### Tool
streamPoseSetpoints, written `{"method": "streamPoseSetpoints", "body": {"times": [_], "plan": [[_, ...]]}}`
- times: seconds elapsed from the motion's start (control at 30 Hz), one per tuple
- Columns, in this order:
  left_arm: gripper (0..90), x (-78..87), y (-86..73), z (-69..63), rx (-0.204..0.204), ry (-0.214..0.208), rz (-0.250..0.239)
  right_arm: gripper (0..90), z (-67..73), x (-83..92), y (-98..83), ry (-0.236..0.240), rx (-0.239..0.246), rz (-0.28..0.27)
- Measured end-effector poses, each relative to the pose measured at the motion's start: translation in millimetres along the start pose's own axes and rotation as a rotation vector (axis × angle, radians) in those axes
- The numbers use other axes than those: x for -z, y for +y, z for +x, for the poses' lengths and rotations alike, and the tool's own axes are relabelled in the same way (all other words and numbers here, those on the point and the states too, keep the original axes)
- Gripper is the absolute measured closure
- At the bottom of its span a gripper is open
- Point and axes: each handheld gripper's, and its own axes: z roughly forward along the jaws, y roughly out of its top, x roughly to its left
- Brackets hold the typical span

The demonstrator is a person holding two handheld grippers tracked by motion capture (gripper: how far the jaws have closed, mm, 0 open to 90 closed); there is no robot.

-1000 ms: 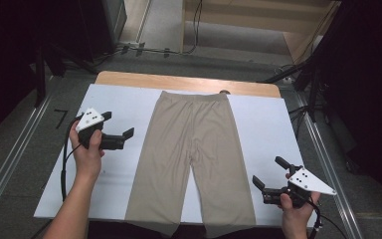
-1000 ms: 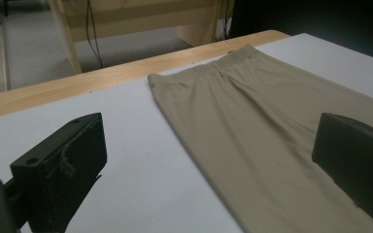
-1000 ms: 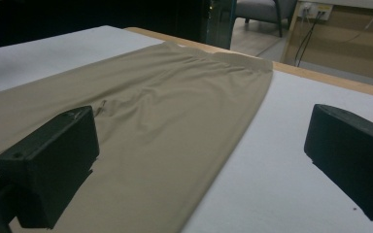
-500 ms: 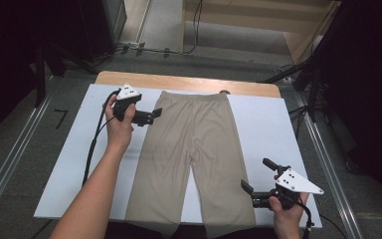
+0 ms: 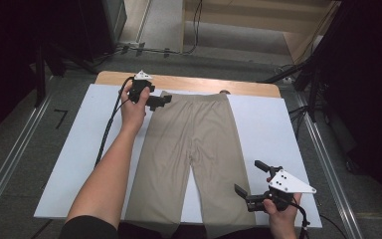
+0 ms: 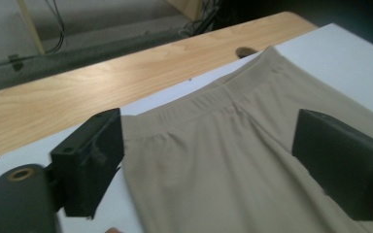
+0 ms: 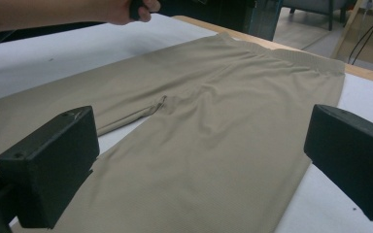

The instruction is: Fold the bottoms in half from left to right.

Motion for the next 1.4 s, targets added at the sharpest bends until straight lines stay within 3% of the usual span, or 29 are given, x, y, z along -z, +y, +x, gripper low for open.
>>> {"method": "streamPoseSetpoints", "body": {"times": [0.1,0.17,0.2,0.23,0.3,0.37,0.47,0.63,0.83,0.93,1.03,1.13,1.17,1.2,1.23,1.27,1.3,1.33,1.4], "plan": [[18.1,-11.5,4.1,6.4,0.05,0.047,0.046,0.0,1.1,-2.1,-0.6,0.009,0.011,0.011],[20.0,-17.8,5.8,9.6,0.062,0.075,0.071,0.0,1.1,-2.9,-0.8,0.011,0.012,0.012],[33.6,-21.3,6.6,11.0,0.073,0.095,0.085,0.0,0.8,-3.7,-0.9,0.03,0.0,0.01],[33.6,-24.5,6.8,12.3,0.079,0.104,0.098,0.0,0.8,-3.7,-0.9,0.03,0.0,0.01],[41.3,-30.8,7.0,13.9,0.073,0.136,0.127,0.0,0.2,-4.6,-0.7,0.048,-0.008,0.008],[48.4,-35.8,8.1,17.7,0.093,0.155,0.145,0.0,0.9,-6.1,-1.0,0.049,-0.008,0.016],[52.9,-42.0,10.9,23.8,0.13,0.165,0.162,0.0,1.4,-7.2,-1.6,0.051,0.0,0.024],[61.3,-57.4,15.6,30.2,0.148,0.203,0.255,0.0,3.3,-8.6,-3.2,0.059,0.008,0.038],[62.9,-71.1,12.1,36.2,0.183,0.233,0.308,0.0,4.2,-11.4,-3.4,0.061,0.015,0.047],[62.9,-75.4,7.4,37.1,0.18,0.232,0.325,0.0,4.6,-12.1,-3.8,0.065,0.013,0.051],[62.1,-77.3,6.7,32.9,0.141,0.25,0.324,0.0,4.5,-14.5,-4.4,0.067,0.012,0.058],[64.7,-78.8,3.9,24.7,0.11,0.291,0.316,0.0,5.3,-16.8,-4.8,0.074,0.011,0.067],[64.7,-78.8,3.0,22.0,0.117,0.302,0.311,0.0,5.3,-16.8,-4.8,0.074,0.011,0.067],[72.8,-79.0,2.2,20.2,0.126,0.305,0.304,0.0,5.8,-18.8,-5.2,0.083,0.01,0.075],[72.8,-79.4,2.1,18.3,0.129,0.316,0.303,0.0,5.8,-18.8,-5.2,0.083,0.01,0.075],[80.7,-79.9,2.3,16.9,0.133,0.319,0.303,0.0,7.4,-20.6,-5.5,0.089,0.005,0.086],[80.7,-80.2,2.6,16.2,0.125,0.308,0.306,0.0,7.4,-20.6,-5.5,0.089,0.005,0.086],[86.3,-80.7,3.0,15.1,0.117,0.307,0.309,0.0,8.3,-21.9,-5.5,0.089,0.007,0.093],[87.3,-80.3,4.9,14.8,0.132,0.301,0.316,0.0,11.3,-24.1,-5.3,0.091,0.009,0.097]]}}
